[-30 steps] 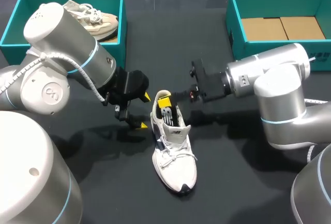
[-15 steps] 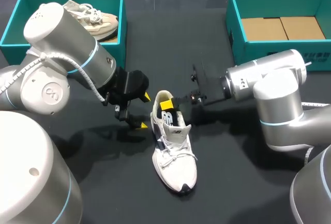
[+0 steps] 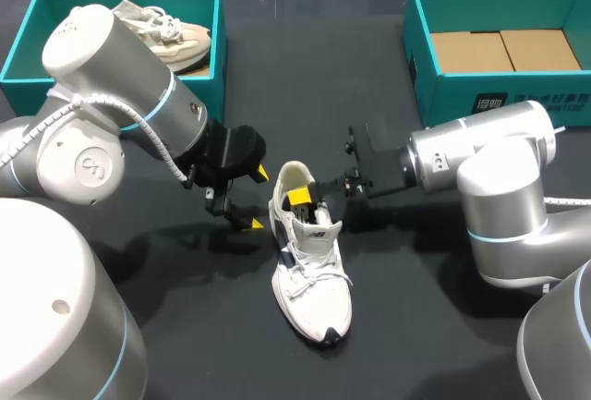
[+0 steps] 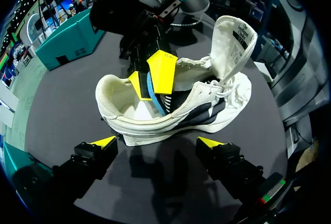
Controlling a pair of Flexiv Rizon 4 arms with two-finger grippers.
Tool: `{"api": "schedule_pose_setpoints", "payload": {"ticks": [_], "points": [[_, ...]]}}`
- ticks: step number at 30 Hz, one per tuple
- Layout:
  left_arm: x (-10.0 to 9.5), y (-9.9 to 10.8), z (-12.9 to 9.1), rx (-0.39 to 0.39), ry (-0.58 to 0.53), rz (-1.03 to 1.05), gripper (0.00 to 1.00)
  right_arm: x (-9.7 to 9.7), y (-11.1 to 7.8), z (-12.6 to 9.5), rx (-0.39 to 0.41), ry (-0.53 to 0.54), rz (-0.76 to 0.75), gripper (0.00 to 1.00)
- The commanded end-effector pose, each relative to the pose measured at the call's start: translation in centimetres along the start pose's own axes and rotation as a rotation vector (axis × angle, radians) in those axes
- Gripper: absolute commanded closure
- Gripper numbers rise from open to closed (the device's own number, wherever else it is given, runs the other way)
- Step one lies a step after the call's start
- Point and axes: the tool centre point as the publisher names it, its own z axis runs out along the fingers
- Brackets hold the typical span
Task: Take the shoe out of the shoebox, open the shoe tongue, remove and reinsert the insole, then place the shoe into the shoebox
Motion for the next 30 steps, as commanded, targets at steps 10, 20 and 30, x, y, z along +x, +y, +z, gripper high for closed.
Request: {"api": "schedule_pose_setpoints", "payload": {"ticks": [10,20,30], "points": [[0.3,0.1,-0.7,0.004,0.003,0.028,0.00,1.9,2.6,-0.9,0.081,-0.070,-0.063,0.21],[0.1,0.8,-2.1,0.000,-0.010,0.035,0.00,3.0,3.3,-2.4,0.105,-0.140,-0.079,0.25],[0.1,1.4,-3.3,-0.001,0.003,0.056,0.00,2.9,3.6,-3.8,0.115,-0.195,-0.069,0.27]]}}
